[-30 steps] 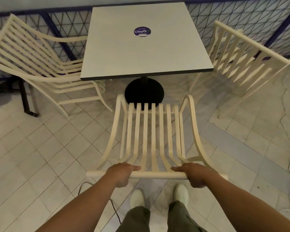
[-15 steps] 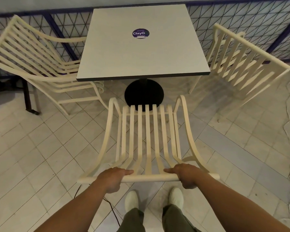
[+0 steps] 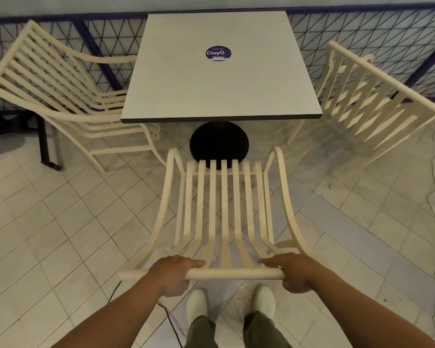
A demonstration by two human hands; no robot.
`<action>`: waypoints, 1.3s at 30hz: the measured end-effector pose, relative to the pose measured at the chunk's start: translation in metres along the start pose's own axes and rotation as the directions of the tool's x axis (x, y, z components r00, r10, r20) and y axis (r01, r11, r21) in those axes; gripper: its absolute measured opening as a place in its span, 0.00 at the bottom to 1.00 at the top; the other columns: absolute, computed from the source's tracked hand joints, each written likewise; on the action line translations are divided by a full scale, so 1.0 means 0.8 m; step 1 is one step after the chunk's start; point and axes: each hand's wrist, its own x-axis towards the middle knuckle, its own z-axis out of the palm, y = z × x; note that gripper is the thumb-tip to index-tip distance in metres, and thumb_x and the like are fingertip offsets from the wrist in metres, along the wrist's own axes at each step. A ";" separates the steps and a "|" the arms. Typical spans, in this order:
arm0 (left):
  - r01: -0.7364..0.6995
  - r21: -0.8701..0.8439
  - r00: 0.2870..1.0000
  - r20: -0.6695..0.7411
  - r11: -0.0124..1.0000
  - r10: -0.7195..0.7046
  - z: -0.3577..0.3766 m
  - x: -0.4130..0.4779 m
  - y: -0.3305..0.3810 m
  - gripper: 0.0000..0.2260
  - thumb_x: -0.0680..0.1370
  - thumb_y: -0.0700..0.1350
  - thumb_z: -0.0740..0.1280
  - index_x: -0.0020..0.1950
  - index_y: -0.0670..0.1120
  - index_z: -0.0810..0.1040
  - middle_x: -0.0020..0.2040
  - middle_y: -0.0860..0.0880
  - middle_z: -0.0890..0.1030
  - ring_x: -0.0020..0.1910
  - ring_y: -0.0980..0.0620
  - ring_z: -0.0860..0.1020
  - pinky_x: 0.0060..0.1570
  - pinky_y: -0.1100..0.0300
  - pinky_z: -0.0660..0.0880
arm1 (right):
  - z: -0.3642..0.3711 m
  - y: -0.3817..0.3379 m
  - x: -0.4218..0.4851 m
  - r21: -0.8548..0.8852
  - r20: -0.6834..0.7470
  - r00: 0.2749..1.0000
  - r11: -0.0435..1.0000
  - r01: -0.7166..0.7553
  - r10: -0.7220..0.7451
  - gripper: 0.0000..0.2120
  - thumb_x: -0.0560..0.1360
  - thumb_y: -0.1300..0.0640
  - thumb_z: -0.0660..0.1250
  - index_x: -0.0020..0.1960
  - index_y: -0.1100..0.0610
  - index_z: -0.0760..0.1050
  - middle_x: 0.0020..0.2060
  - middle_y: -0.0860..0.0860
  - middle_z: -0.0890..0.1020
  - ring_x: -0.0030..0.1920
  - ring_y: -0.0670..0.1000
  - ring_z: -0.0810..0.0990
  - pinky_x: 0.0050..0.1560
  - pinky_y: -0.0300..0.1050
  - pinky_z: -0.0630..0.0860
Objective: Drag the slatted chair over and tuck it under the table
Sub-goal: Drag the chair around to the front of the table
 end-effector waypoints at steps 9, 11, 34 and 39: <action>0.070 0.038 0.996 0.050 0.997 -0.072 -0.002 0.010 0.004 0.40 0.77 0.34 0.65 0.79 0.67 0.56 0.64 0.49 0.75 0.57 0.48 0.77 0.54 0.56 0.75 | 0.002 0.001 0.011 -0.129 0.003 0.999 0.991 -0.031 0.032 0.33 0.75 0.59 0.68 0.76 0.41 0.61 0.67 0.50 0.74 0.63 0.54 0.75 0.63 0.52 0.74; 0.074 0.028 0.996 0.042 0.997 -0.075 -0.003 0.013 0.000 0.40 0.77 0.34 0.65 0.78 0.67 0.55 0.64 0.50 0.74 0.57 0.49 0.76 0.55 0.56 0.75 | -0.001 -0.002 0.014 -0.131 -0.004 1.000 0.991 -0.031 0.031 0.34 0.75 0.60 0.68 0.76 0.41 0.61 0.67 0.50 0.74 0.63 0.54 0.75 0.63 0.51 0.74; 0.061 -0.011 0.998 0.017 0.998 -0.061 -0.014 0.011 -0.011 0.34 0.78 0.41 0.65 0.77 0.68 0.59 0.66 0.51 0.75 0.57 0.49 0.78 0.56 0.53 0.77 | -0.011 -0.003 0.020 -0.046 0.003 1.000 0.999 -0.008 0.008 0.33 0.76 0.60 0.66 0.77 0.42 0.61 0.68 0.51 0.74 0.62 0.53 0.75 0.63 0.48 0.72; 0.044 -0.054 0.999 -0.018 0.998 -0.045 -0.018 0.006 -0.003 0.30 0.76 0.63 0.65 0.77 0.63 0.62 0.69 0.55 0.75 0.61 0.52 0.76 0.58 0.55 0.74 | -0.017 -0.007 0.017 -0.021 0.023 1.000 1.000 0.019 -0.018 0.30 0.77 0.46 0.67 0.76 0.45 0.62 0.69 0.51 0.74 0.64 0.53 0.75 0.64 0.49 0.71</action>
